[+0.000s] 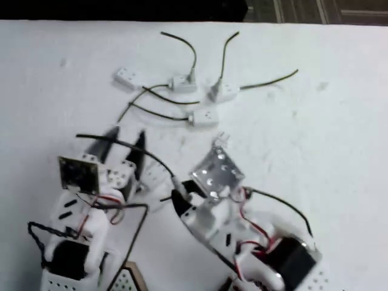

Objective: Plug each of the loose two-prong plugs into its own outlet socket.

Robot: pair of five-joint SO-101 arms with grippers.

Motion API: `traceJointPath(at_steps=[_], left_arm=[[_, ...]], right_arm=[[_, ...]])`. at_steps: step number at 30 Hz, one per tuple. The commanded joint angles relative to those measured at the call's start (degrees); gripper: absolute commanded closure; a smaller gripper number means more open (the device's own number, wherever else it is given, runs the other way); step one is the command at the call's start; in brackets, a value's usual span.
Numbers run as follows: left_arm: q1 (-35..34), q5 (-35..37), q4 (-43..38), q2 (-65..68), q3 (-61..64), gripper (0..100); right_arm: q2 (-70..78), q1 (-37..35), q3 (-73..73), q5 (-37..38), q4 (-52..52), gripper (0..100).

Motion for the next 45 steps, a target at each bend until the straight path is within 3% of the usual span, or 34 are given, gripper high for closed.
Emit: traceJointPath(at_steps=[1,10,17,20,25,31,41,45], left_arm=[[8.6,0.4,-1.3,-0.6,-2.8,81],[16.7,0.2,-1.1,-0.6,-2.9,81],[16.2,-3.3,-1.1,-0.6,-2.6,81],[10.1,-3.1,-0.6,-0.6,-3.0,81],[-7.0,-3.0,-0.3,-0.6,-2.5,81],[-23.3,-3.3,6.2,-0.6,-2.5,81],[-34.3,-3.3,22.1,-0.6,-2.3,81],[-34.9,-3.3,22.7,-0.6,2.6,81]], right_arm=[[-0.8,-0.7,3.5,1.5,-5.4,98.1],[0.1,-0.7,7.4,1.6,-9.8,98.2],[6.1,-0.7,7.1,1.5,-11.6,98.2],[6.2,-0.7,6.9,1.5,-11.8,98.2],[6.7,3.0,4.8,2.7,-11.7,98.2],[8.8,3.6,5.0,5.0,-15.4,98.2],[32.2,3.7,4.9,5.3,-33.3,98.2],[40.5,4.5,4.9,5.3,-40.3,98.2]])
